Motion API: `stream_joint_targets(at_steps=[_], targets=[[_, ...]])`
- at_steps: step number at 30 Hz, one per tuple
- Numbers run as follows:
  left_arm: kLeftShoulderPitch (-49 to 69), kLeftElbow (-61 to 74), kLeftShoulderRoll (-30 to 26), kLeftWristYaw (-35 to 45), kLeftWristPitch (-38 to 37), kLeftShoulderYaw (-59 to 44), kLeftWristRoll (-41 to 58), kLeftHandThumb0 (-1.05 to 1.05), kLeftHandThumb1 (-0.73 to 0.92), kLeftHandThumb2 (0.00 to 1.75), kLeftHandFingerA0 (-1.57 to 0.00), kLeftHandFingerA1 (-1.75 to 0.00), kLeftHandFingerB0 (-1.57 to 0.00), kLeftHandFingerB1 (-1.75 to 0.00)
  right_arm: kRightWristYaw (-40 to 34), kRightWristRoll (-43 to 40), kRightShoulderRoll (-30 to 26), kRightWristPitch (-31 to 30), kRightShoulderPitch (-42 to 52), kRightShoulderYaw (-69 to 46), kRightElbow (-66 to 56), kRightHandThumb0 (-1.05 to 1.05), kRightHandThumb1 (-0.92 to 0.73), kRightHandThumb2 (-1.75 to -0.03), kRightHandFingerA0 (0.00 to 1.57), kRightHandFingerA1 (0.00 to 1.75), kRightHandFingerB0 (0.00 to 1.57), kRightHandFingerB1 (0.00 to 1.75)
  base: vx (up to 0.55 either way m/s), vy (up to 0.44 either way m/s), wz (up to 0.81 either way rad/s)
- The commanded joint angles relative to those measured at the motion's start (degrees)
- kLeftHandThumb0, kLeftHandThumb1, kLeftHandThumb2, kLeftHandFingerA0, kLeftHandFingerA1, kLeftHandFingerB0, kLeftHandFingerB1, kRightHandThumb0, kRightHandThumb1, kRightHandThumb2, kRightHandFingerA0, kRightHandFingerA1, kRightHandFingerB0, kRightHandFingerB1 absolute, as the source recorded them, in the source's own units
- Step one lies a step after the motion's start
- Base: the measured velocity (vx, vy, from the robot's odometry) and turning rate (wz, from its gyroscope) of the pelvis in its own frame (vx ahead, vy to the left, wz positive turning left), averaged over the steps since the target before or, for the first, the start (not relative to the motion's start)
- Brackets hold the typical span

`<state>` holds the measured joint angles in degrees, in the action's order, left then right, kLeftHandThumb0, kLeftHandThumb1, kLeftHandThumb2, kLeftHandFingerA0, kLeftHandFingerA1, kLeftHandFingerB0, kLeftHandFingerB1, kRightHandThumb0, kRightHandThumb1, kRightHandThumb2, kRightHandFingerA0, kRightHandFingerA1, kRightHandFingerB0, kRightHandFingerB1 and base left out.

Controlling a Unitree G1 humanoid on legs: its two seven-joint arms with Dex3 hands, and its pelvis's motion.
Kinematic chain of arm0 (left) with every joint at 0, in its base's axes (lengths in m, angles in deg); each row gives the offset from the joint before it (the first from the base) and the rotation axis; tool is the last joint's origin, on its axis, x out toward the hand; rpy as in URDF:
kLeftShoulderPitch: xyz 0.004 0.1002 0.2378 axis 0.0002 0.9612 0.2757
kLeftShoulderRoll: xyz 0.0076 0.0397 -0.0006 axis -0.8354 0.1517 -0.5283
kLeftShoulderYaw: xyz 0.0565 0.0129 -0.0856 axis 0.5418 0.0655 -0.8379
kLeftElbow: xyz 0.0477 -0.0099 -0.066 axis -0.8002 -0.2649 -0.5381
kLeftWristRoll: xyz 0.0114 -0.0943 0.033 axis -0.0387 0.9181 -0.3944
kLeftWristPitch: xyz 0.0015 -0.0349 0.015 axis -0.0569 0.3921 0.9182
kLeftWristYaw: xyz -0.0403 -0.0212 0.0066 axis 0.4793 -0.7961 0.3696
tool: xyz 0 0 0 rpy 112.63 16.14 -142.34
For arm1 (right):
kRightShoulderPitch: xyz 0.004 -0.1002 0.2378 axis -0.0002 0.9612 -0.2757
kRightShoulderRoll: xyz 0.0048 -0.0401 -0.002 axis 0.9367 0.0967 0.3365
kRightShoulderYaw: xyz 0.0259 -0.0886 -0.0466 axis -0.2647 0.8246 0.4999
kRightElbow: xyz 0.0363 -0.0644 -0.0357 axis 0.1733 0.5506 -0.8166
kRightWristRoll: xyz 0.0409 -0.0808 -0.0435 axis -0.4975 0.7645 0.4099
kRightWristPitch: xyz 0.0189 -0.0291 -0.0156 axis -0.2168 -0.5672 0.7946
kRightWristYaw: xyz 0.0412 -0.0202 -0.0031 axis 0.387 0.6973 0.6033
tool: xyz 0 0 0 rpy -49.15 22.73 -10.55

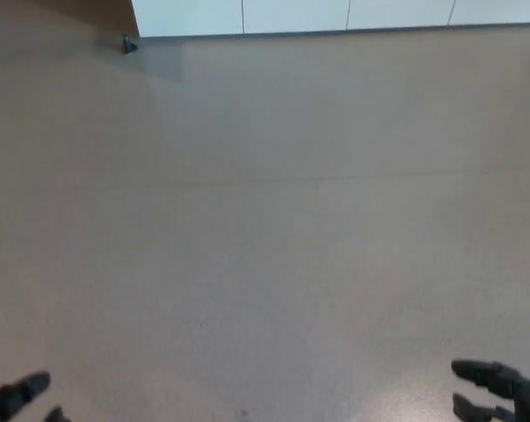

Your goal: The robot walks towards an open cabinet and lifts its left hand to push the door towards the right to close it.

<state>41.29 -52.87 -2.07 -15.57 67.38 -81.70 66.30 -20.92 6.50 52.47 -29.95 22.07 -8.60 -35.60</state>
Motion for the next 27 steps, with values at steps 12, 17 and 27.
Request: stream_joint_targets(at_steps=[12,17,27], targets=[[-3.74,3.24,-1.93,8.38,4.14,-11.07,13.76,-0.22,0.83,0.64,-0.46,-0.55,-0.35,-0.43,-0.45,-7.18,-0.88,11.25,-0.55,-9.59,-1.49,-0.29,-0.68,-0.59,0.69,0.47,0.53,0.43,0.08,-0.079,0.01],[-1.50,6.02,-1.47,8.60,4.64,-11.11,13.92,-0.21,0.83,0.64,-0.51,-0.57,-0.40,-0.46,-0.38,-6.51,-0.41,12.44,1.61,-9.57,-2.64,-0.28,-0.68,-0.60,0.67,0.46,0.54,0.43,0.20,-0.165,-0.06],[4.91,12.33,-2.11,8.68,6.02,-9.68,12.97,-0.21,0.84,0.64,-0.50,-0.55,-0.38,-0.43,-2.78,-2.57,-0.36,14.23,7.79,-5.93,-4.08,-0.30,-0.68,-0.60,0.67,0.44,0.54,0.41,0.23,-0.008,-0.06]])
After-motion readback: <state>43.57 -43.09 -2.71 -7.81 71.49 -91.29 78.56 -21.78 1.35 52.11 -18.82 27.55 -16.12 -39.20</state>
